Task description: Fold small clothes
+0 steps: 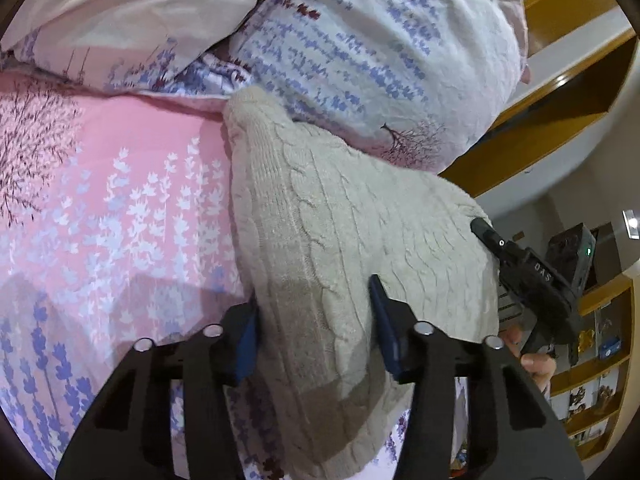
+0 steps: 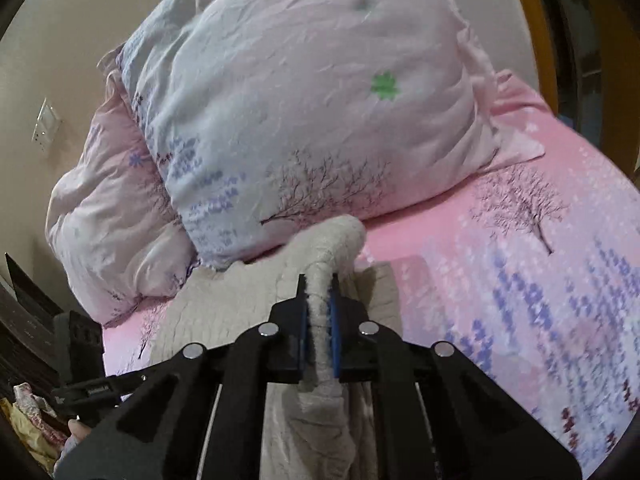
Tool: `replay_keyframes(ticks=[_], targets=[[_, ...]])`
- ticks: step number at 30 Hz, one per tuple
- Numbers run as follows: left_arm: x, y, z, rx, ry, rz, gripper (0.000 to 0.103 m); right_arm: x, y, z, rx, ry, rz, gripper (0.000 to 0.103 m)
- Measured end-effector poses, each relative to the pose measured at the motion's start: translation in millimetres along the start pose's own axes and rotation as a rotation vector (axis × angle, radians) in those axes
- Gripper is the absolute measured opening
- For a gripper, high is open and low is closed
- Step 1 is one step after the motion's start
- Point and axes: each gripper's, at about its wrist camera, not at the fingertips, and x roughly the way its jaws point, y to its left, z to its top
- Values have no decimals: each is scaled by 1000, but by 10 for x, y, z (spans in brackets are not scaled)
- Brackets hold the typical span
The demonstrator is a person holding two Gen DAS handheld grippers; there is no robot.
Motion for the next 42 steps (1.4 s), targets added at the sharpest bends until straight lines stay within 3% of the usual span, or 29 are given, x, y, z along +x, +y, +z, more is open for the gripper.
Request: replay_keyframes(ticks=[3, 5, 9, 12, 17, 22, 23, 24, 26, 27, 28, 32, 38, 42], targets=[[10, 8, 8, 21, 4, 13, 45, 320, -198, -126, 47, 125, -101, 8], [14, -6, 4, 33, 5, 17, 46, 391, -351, -213, 132, 137, -66, 11], [-84, -39, -35, 30, 0, 31, 59, 59, -374, -255, 179, 109, -33, 53], [-197, -23, -92, 32, 0, 22, 66, -291, -370, -433, 181, 80, 28, 57], [-261, 69, -258, -15, 41, -5, 68, -650, -385, -814, 188, 99, 94, 51], [-236, 19, -395, -7, 62, -10, 68, -621, -190, -968, 133, 126, 105, 48], [-225, -1, -414, -5, 63, -12, 68, -578, -158, -987, 116, 133, 105, 39], [-208, -26, -434, -2, 66, -14, 68, -562, -120, -1008, 104, 137, 113, 22], [-180, -61, -463, 14, 66, -3, 66, -528, -38, -1013, 68, 136, 118, 12], [-163, -86, -472, 23, 66, 5, 53, -560, 5, -993, 43, 109, 89, 10], [-137, -126, -478, 37, 70, 15, 45, -612, 33, -966, 28, 80, 70, 9], [-174, -205, -490, 66, 48, 23, 34, -894, 19, -850, 31, -13, 54, 9], [-117, -141, -537, 69, 56, 73, 31, -548, -198, -1106, 85, 140, -17, 9], [-97, -309, -606, 187, 22, 185, 35, -527, -245, -1142, 106, 134, -9, 9]])
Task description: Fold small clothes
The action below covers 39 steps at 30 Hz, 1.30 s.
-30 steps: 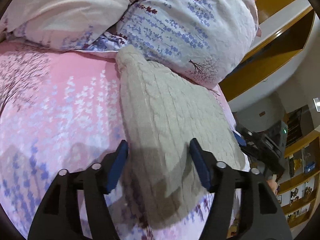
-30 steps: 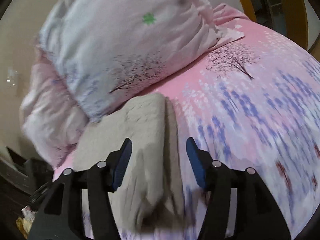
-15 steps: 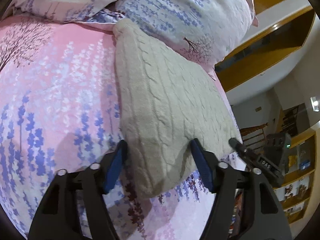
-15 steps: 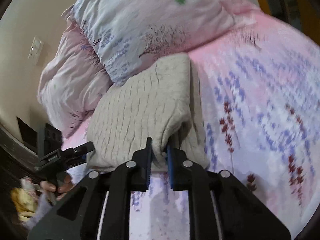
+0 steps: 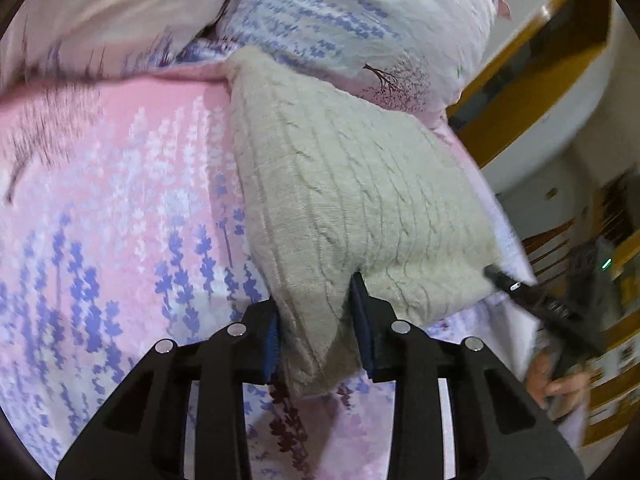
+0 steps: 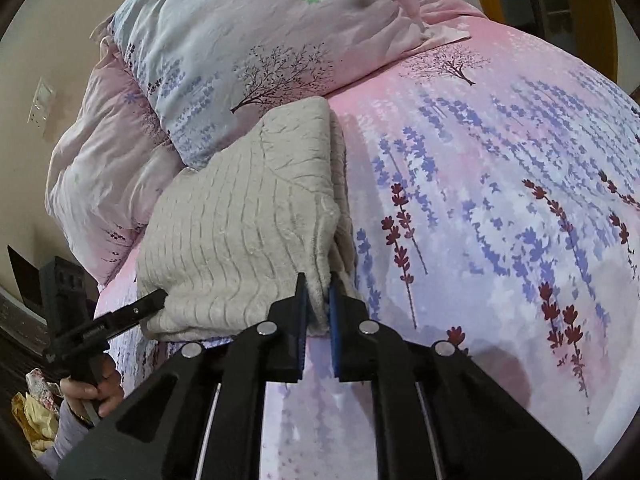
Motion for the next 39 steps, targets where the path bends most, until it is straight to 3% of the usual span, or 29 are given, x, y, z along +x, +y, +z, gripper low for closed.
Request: replay_keyframes(ticks=[7, 13, 16, 17, 18, 29, 31, 33, 35, 39], targets=[[-63, -191, -43, 122, -50, 171, 49, 6, 97, -9, -38, -2, -39, 15], [-51, -221, -49, 144, -61, 218, 54, 0, 119, -8, -50, 1, -56, 22], [-54, -237, -50, 150, -66, 234, 56, -42, 127, 1, -60, -3, -83, 37], [-56, -242, -51, 152, -67, 238, 57, -75, 118, 9, -61, -13, -125, 54], [-62, -244, -52, 155, -68, 243, 58, -107, 98, 21, -63, -26, -151, 60], [-57, -288, -73, 189, -81, 289, 63, -141, 53, 183, -10, -42, -88, 60], [-64, -284, -66, 186, -78, 281, 63, -110, 84, 259, -5, -42, -68, 61], [-123, -230, -28, 141, -79, 210, 63, -57, 95, 351, 7, -28, -43, 71], [-203, -59, 78, 24, -78, 88, 63, 30, 76, 473, 37, 3, -14, 75], [-170, 194, 274, -118, -41, 7, 63, 259, -27, 692, 116, 69, 54, 77]])
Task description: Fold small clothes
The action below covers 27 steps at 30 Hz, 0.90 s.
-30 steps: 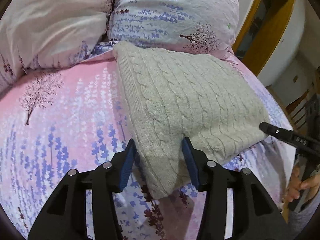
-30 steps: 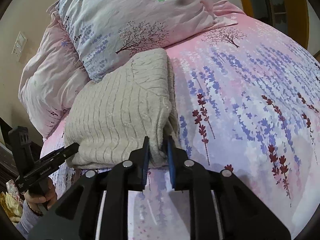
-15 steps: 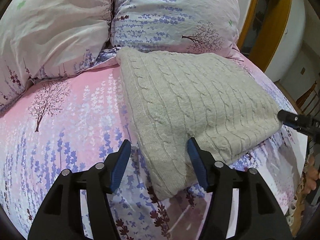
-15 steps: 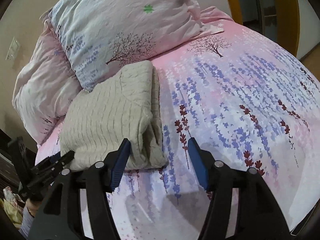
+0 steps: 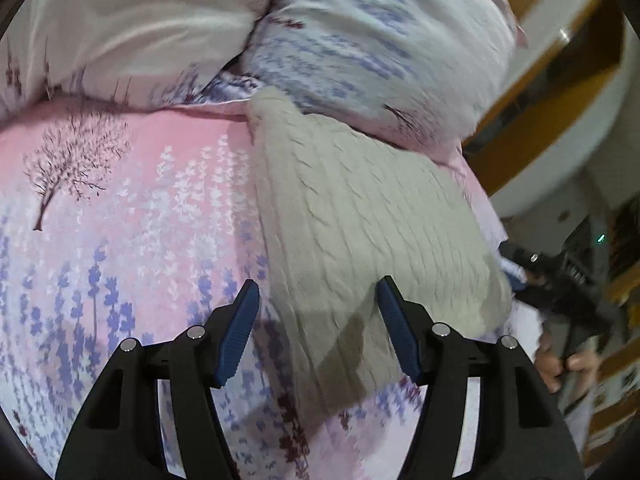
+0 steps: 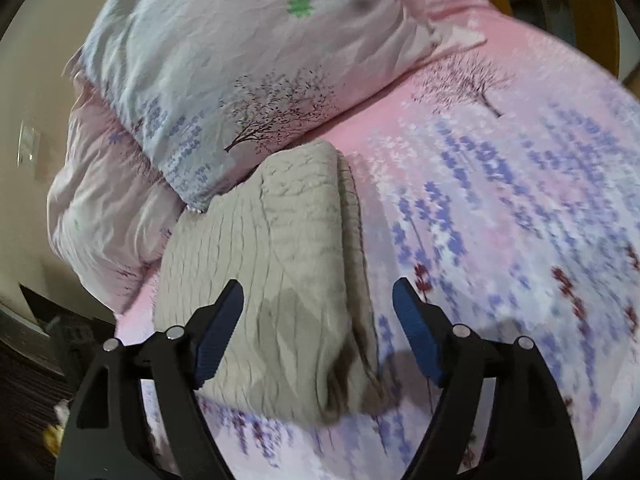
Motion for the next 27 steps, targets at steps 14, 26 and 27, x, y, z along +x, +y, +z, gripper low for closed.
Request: replay_keyframes(ticks=[14, 26, 27], targets=[[323, 187, 337, -169, 48, -76, 66, 475, -75, 215, 78, 109, 152, 78], [611, 260, 346, -304, 42, -249, 44, 580, -140, 126, 109, 163, 271, 35], [610, 253, 351, -300, 39, -263, 43, 565, -143, 109, 115, 158, 285, 33]])
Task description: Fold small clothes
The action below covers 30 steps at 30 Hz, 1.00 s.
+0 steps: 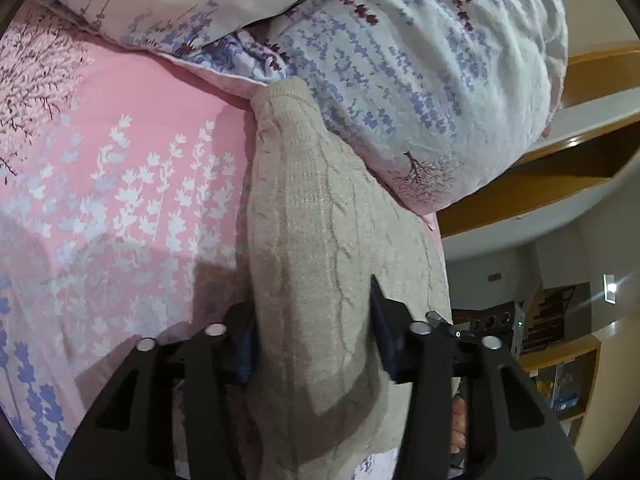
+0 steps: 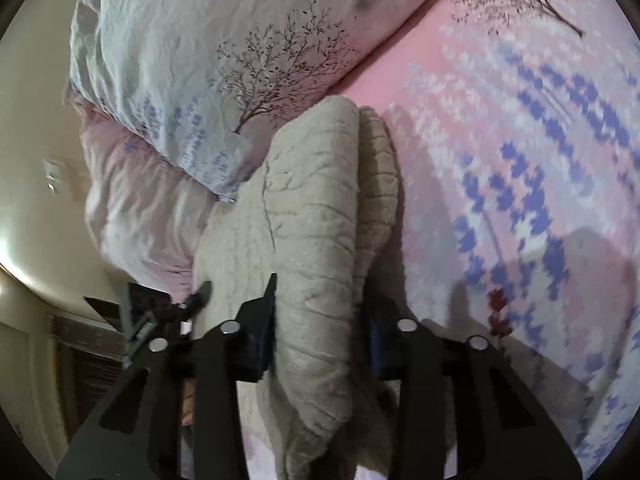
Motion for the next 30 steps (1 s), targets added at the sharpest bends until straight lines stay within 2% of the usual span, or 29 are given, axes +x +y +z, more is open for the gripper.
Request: replay_keyframes(ticks=[5, 9, 12, 15, 18, 20, 22, 24, 26, 27, 28, 30], targets=[[-266, -63, -39, 56, -3, -41, 37, -40, 261, -106, -39, -34, 62, 30], [-747, -90, -112, 124, -45, -13, 37, 48, 722, -254, -161, -13, 70, 30], [-1121, 66, -73, 116, -81, 13, 38, 232, 1048, -398, -258, 4, 75, 30], [-1313, 312, -31, 96, -102, 76, 39, 509, 1220, -542, -335, 13, 24, 30], [-1203, 564, 36, 68, -88, 148, 40, 842, 1217, -642, -382, 5, -107, 30], [-1177, 682, 41, 60, -99, 140, 45, 913, 1152, -661, -379, -3, -142, 32], [-1174, 703, 42, 70, -108, 122, 48, 907, 1102, -652, -357, 22, -145, 40], [-1233, 677, 50, 87, -104, 146, 49, 812, 1064, -616, -344, 27, -157, 53], [-1377, 562, 44, 138, -147, 209, 50, 632, 1023, -555, -316, -24, -140, 53], [-1487, 485, 19, 178, -192, 244, 50, 544, 997, -510, -299, -59, -121, 53], [-1565, 432, -7, 211, -226, 261, 51, 470, 958, -429, -268, -88, -98, 53], [-1694, 222, -87, 297, -281, 272, 57, 474, 899, -331, -219, -86, -81, 53]])
